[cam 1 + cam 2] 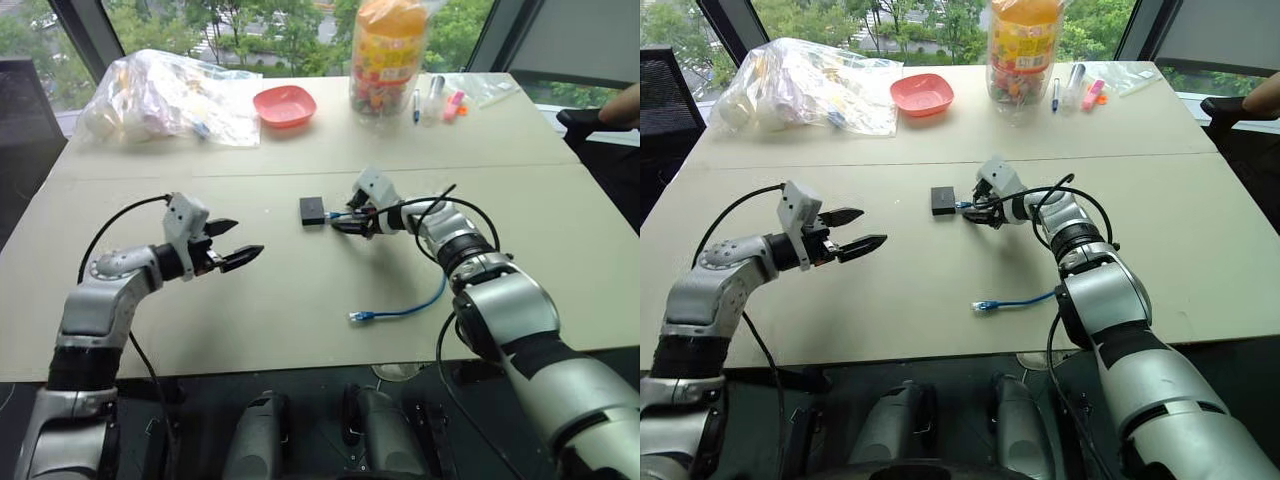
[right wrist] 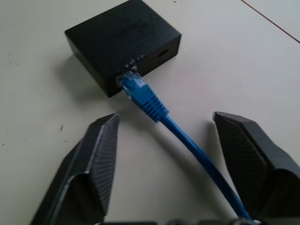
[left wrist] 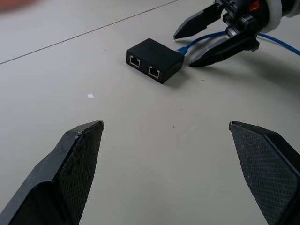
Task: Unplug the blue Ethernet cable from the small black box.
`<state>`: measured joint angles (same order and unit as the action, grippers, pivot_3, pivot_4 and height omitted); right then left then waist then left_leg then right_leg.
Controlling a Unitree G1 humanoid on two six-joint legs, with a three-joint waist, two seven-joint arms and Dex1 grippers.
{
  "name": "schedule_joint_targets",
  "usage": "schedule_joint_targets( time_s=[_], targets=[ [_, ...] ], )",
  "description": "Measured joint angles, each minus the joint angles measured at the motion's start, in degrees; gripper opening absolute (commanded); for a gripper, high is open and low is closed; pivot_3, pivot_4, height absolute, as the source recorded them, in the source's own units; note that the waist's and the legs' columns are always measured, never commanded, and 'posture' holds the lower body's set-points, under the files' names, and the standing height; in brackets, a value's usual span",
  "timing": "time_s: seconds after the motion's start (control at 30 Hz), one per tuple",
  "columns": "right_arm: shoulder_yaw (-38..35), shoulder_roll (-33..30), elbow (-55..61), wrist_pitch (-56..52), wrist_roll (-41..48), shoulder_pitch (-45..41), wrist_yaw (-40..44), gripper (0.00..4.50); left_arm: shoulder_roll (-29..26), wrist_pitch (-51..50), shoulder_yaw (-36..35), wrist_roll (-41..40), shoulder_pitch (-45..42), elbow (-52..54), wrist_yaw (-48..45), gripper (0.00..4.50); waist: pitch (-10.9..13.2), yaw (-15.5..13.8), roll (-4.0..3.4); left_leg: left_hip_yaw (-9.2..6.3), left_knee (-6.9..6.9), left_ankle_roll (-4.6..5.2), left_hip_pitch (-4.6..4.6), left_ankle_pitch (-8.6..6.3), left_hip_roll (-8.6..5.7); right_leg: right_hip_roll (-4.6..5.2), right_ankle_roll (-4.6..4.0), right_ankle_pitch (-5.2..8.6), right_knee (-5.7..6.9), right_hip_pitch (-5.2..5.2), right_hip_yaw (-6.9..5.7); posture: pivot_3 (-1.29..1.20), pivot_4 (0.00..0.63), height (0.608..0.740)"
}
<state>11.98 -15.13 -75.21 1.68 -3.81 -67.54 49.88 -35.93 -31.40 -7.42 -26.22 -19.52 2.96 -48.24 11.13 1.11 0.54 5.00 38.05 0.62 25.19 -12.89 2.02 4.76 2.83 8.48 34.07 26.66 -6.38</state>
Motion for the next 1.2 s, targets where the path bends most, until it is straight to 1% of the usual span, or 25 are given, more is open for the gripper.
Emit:
schedule_joint_targets(
  time_s=[0.03, 0.1, 0.13, 0.27, 0.37, 0.43, 0.5, 0.57, 0.6, 0.7, 0.77, 0.83, 0.93, 1.07, 1.2],
  targets=[
    [-0.08, 0.58, -0.46, 0.35, -0.52, -0.15, -0.18, 1.57, -0.04, -0.56, -1.19, -0.55, 1.01, 1.23, 0.75, 4.47, 0.0, 0.02, 0.0, -0.03, 0.0, -0.03, -0.1, 0.02, 0.06, -0.01, -0.16, 0.07, 0.0, -0.08, 0.0, 0.0, 0.15, 0.74],
    [-0.44, 2.0, -1.16, 1.34, -1.65, -0.35, -1.17, 0.38, -0.03, -1.26, -2.99, -0.89, 2.65, 2.9, 2.44, 4.47, 0.0, 0.04, -0.01, -0.05, 0.0, -0.08, -0.39, 0.02, 0.18, -0.04, -0.29, 0.05, 0.01, -0.3, 0.0, 0.0, 0.15, 0.74],
    [-0.5, 2.47, -1.47, 1.8, -2.2, -0.57, -1.55, 0.09, -0.03, -1.57, -3.16, -0.94, 3.07, 3.21, 2.84, 4.47, 0.0, 0.04, -0.01, -0.04, 0.0, -0.1, -0.47, 0.01, 0.19, -0.03, -0.32, 0.04, 0.01, -0.36, 0.0, 0.0, 0.15, 0.74],
    [0.03, 4.51, -1.65, 5.05, -5.14, -0.82, -2.43, 0.09, 0.14, -1.8, -2.86, -0.89, 2.47, 2.42, 3.33, 4.47, 0.0, 0.04, -0.01, -0.01, 0.0, -0.12, -0.48, 0.03, 0.25, -0.07, -0.35, 0.03, 0.05, -0.31, 0.0, 0.0, 0.15, 0.74],
    [2.23, 4.22, -1.42, 10.23, -9.03, -0.92, -5.64, 0.09, 0.42, -0.93, -2.41, -0.64, -1.1, -1.71, 2.62, 4.47, 0.0, -0.08, -0.01, 0.03, -0.01, -0.11, -0.44, 0.04, 0.25, -0.08, -0.35, 0.03, 0.08, -0.26, 0.0, 0.0, 0.15, 0.74],
    [5.37, 1.48, -0.09, 16.69, -13.69, -0.65, -11.56, 0.09, 1.15, 0.19, -2.49, -0.62, -6.28, -8.89, 1.38, 4.47, 0.02, -0.66, -0.04, 0.01, -0.01, -0.11, -0.26, 0.06, 0.11, -0.04, -0.33, 0.04, 0.08, -0.15, 0.0, 0.0, 0.15, 0.74],
    [7.15, -1.99, 2.98, 22.35, -17.22, -0.42, -16.9, 0.09, 1.67, 0.43, -2.88, -1.12, -11.11, -15.53, -0.13, 4.47, 0.02, -0.59, -0.03, 0.0, 0.04, -0.14, 0.0, 0.1, -0.07, 0.03, -0.26, 0.0, 0.07, 0.04, 0.0, 0.0, 0.15, 0.74],
    [7.62, -5.82, 8.35, 27.94, -19.48, 1.15, -21.89, 0.09, 3.05, -1.2, -3.87, -3.68, -18.04, -23.53, -3.28, 4.47, 0.02, -0.58, 0.07, 0.06, 0.11, -0.12, 0.18, 0.11, -0.15, 0.05, -0.08, -0.06, 0.06, 0.11, -0.01, 0.0, 0.15, 0.74],
    [7.45, -6.45, 10.5, 29.53, -19.68, 1.88, -23.26, 0.09, 3.22, -1.95, -4.2, -4.51, -20.46, -26.15, -4.76, 4.47, 0.02, -0.41, 0.08, 0.08, 0.1, -0.11, 0.18, 0.1, -0.16, 0.05, -0.07, -0.06, 0.04, 0.1, -0.01, 0.0, 0.15, 0.74],
    [7.52, -8.56, 21.84, 34.13, -21.14, 8.21, -27.25, 0.09, 4.42, -2.99, -3.58, -5.62, -32.37, -38.55, -13.23, 4.47, 0.0, -0.07, 0.11, 0.13, 0.06, -0.09, 0.14, 0.09, -0.19, 0.01, 0.01, -0.01, 0.07, 0.08, -0.01, 0.0, 0.15, 0.74],
    [8.3, -9.34, 26.4, 34.57, -23.71, 11.22, -29.92, 0.09, 5.27, -2.1, -2.1, -4.97, -37.92, -45.22, -18.74, 4.47, 0.0, 0.09, 0.11, 0.16, 0.06, -0.09, 0.11, 0.1, -0.18, -0.02, 0.02, 0.0, 0.1, 0.09, -0.01, 0.0, 0.15, 0.74],
    [8.44, -10.32, 29.33, 34.3, -25.48, 12.63, -32.15, 0.09, 5.97, -0.61, -0.01, -3.17, -41.61, -50.68, -23.81, 4.47, 0.0, 0.15, 0.11, 0.17, 0.06, -0.11, 0.11, 0.11, -0.18, -0.04, 0.02, 0.0, 0.11, 0.09, -0.01, 0.0, 0.15, 0.74],
    [8.09, -11.94, 33.54, 33.64, -27.39, 12.73, -35.05, 0.09, 7.38, 2.44, 2.69, 0.72, -46.65, -59.39, -29.13, 4.47, 0.01, 0.03, 0.12, 0.12, 0.09, -0.17, 0.08, 0.16, -0.17, -0.06, 0.01, -0.01, 0.14, 0.08, -0.01, 0.0, 0.15, 0.74],
    [8.01, -12.95, 37.05, 32.74, -28.66, 12.77, -36.41, 0.09, 8.68, 8.09, 3.5, 4.94, -52.9, -68.13, -30.19, 4.47, 0.02, -0.07, 0.13, 0.07, 0.09, -0.17, 0.09, 0.15, -0.16, -0.06, 0.0, -0.01, 0.12, 0.07, -0.01, 0.0, 0.15, 0.74],
    [8.0, -13.44, 39.77, 31.47, -28.87, 13.56, -36.67, 0.09, 10.29, 11.79, 3.24, 7.51, -55.63, -72.71, -29.16, 4.47, 0.02, -0.12, 0.13, 0.08, 0.09, -0.12, 0.12, 0.13, -0.17, -0.05, 0.0, 0.0, 0.11, 0.07, -0.01, 0.0, 0.15, 0.74]
  ],
)
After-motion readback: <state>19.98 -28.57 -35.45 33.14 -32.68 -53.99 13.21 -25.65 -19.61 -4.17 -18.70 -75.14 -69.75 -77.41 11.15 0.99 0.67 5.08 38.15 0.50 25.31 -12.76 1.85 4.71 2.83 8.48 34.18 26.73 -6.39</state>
